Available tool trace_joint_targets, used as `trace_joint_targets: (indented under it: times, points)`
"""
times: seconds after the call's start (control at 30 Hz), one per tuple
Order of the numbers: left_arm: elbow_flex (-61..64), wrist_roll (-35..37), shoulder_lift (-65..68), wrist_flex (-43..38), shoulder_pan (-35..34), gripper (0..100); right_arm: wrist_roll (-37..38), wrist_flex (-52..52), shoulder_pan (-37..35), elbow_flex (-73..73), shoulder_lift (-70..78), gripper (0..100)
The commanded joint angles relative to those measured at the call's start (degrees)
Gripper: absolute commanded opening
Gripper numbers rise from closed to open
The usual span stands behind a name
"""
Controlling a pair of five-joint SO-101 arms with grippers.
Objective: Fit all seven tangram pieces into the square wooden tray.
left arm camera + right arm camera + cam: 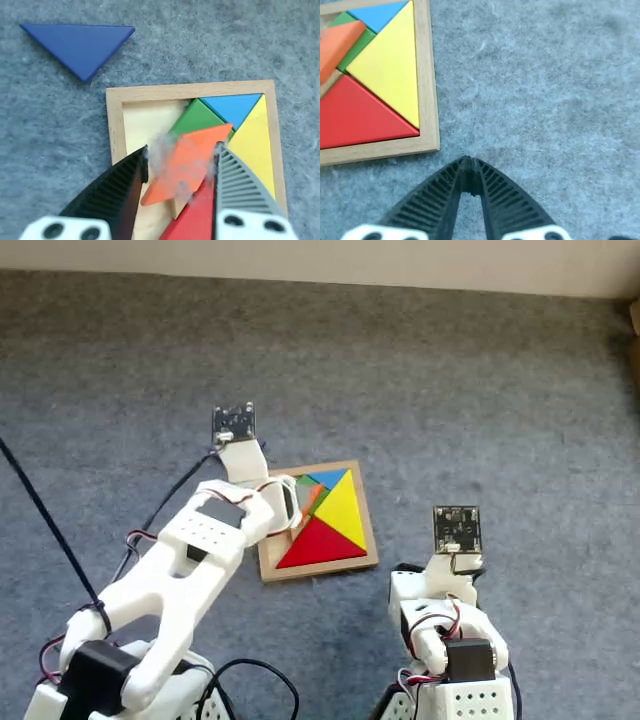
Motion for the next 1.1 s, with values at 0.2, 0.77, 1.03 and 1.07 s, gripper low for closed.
trace_joint_targets:
  times: [0.2, 0.77, 1.03, 1.07]
  points:
    - [-7.60, 0.09, -10.59, 15.38, -1.01, 20, -0.18, 0.22, 0.66, 5.05, -0.92, 0.4]
    - [-32.04, -20.40, 6.64, 39.12, 3.21, 21, -0.18, 0.22, 0.66, 5.05, -0.92, 0.4]
    - [-44.62, -22.07, 21.85, 42.64, 7.87, 21, -0.18, 0.22, 0.66, 5.05, -0.92, 0.4]
    - [-45.93, -22.86, 23.34, 43.08, 8.22, 21, -0.18, 0.22, 0.66, 5.05, -0.92, 0.4]
